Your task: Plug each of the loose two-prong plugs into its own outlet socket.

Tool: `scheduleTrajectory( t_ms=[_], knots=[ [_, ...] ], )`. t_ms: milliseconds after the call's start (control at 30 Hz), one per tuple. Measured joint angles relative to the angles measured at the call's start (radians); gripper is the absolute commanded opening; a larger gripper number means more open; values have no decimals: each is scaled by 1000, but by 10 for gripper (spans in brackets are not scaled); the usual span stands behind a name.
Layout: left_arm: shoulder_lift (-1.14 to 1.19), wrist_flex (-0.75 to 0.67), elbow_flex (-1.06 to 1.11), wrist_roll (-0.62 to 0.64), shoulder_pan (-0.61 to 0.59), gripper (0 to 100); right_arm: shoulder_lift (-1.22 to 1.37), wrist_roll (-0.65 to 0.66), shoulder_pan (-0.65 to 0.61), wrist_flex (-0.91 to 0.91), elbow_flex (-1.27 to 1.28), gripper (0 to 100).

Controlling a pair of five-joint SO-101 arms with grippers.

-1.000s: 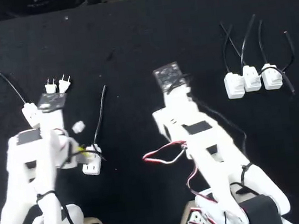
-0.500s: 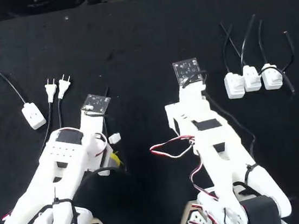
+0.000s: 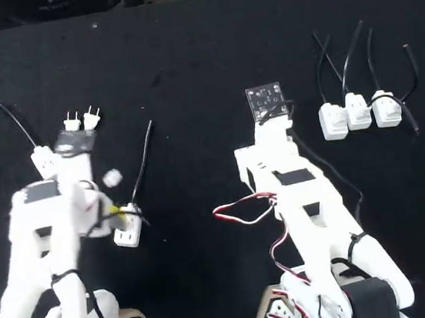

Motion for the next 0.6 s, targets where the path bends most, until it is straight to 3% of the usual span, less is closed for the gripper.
scheduleTrajectory(
  t_ms=[167,333,600],
  knots=[
    [3,35,-104,-6,-115,288,0,0,0,0,0,194],
    [3,-84,-28,-51,-140,288,0,0,0,0,0,194],
    [3,-157,175,-9,25,288,0,-5,0,0,0,194]
  ],
)
